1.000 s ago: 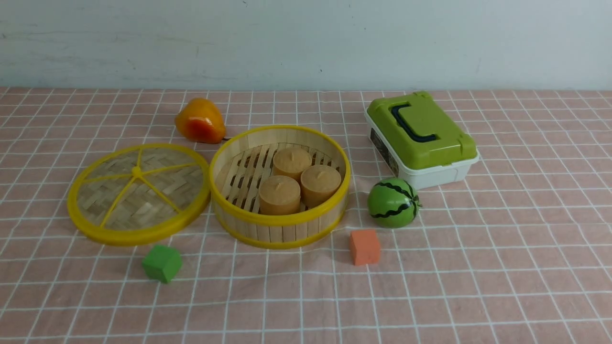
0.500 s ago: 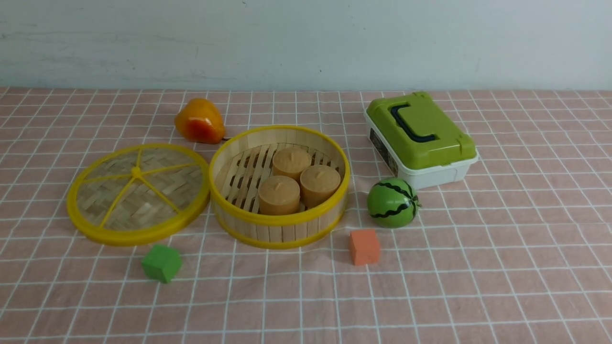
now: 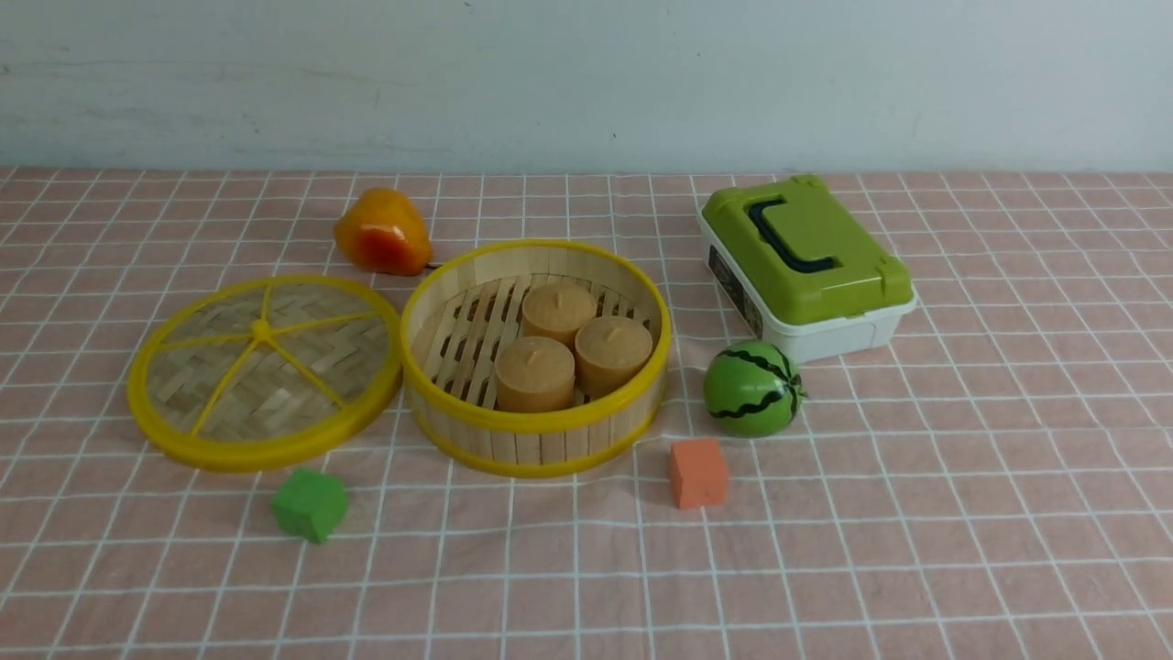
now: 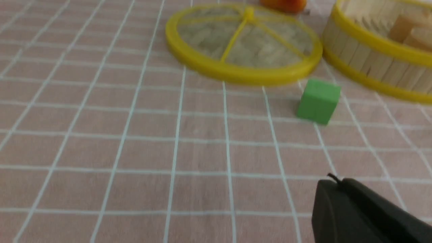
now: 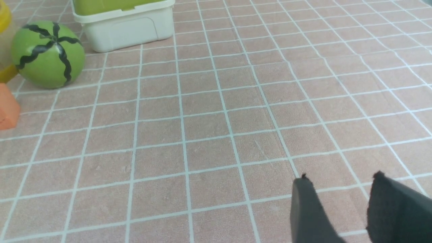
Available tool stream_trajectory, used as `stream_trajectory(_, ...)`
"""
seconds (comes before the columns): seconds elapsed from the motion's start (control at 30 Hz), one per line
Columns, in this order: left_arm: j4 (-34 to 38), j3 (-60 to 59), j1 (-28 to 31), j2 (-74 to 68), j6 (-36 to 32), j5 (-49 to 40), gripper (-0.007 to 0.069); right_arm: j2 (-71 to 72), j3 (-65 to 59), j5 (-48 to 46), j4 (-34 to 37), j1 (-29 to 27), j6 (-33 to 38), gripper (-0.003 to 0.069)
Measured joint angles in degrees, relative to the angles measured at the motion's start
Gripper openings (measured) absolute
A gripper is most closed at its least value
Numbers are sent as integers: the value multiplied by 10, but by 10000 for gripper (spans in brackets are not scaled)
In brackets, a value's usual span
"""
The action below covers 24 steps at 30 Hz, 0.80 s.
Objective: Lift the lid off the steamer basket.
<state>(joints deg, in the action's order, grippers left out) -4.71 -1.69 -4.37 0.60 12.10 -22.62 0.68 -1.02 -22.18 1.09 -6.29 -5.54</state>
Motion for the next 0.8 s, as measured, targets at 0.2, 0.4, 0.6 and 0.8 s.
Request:
stream_trajectory(0.2,32,-1,2,0,-61,-3,-13,0,0,0,0,0,0,241)
stream_trajectory(0.4,37,-1,2,0,-64,-3,-13,0,0,0,0,0,0,241)
stream_trajectory(0.6,47,-1,2,0,-64,-3,-13,0,0,0,0,0,0,241)
stream_trajectory(0.8,47,-1,2,0,-64,-3,-13,0,0,0,0,0,0,241)
